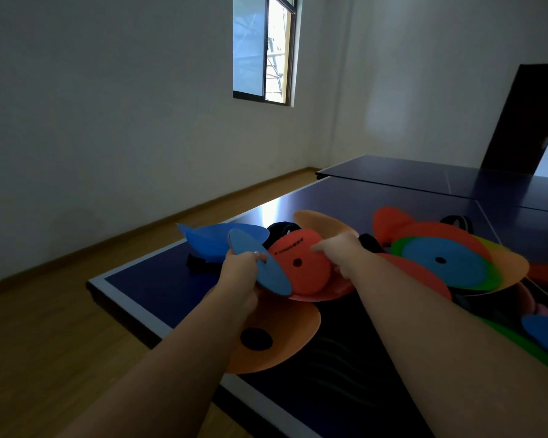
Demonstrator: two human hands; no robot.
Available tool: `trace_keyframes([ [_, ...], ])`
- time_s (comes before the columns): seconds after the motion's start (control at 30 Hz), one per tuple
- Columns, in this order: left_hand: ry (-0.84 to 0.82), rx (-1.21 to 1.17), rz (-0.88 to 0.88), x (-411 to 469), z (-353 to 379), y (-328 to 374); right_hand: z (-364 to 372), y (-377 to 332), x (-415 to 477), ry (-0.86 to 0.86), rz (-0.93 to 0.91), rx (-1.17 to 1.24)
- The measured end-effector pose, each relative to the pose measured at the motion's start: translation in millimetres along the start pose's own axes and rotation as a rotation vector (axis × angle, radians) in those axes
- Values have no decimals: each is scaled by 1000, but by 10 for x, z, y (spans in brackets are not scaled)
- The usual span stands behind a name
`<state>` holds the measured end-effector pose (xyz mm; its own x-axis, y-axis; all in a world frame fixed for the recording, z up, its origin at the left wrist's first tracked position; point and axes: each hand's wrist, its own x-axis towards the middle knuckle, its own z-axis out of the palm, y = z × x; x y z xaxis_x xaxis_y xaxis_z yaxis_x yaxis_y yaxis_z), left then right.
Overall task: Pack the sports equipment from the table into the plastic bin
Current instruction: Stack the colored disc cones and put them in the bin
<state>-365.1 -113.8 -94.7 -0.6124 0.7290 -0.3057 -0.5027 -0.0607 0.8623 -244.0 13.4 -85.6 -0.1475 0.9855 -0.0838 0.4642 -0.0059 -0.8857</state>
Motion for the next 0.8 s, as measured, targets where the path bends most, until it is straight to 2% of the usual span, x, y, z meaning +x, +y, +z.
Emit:
trace_keyframes([
  [0.07,-28,21,5,-16,-30,-11,-1,13,6,81,-159,-290],
  [0.1,-30,26,4,-14,-29,-5,-11,4,-29,126,-241,-338],
  [0.23,-54,-72,20,-117,-30,71,-167,-99,-176,289,-452,-142],
  [0.33,-74,-85,67,-246,7,134,-394,-229,-307,420,-493,123],
  [0.4,-146,-113,85,-339,54,173,-531,-282,-379,334,-400,383],
  [0.47,-279,-96,83,-471,129,212,-592,-261,-450,159,-296,500],
  [0.53,-443,-121,66,-639,223,215,-627,-194,-514,75,-288,408],
  [0.6,-530,-180,25,-766,307,173,-715,-151,-628,88,-328,294],
  [0.7,-527,-175,-48,-894,423,54,-1008,-66,-764,64,-389,81],
  [0.8,-480,-89,-66,-942,561,-77,-1337,138,-742,60,-317,-28],
])
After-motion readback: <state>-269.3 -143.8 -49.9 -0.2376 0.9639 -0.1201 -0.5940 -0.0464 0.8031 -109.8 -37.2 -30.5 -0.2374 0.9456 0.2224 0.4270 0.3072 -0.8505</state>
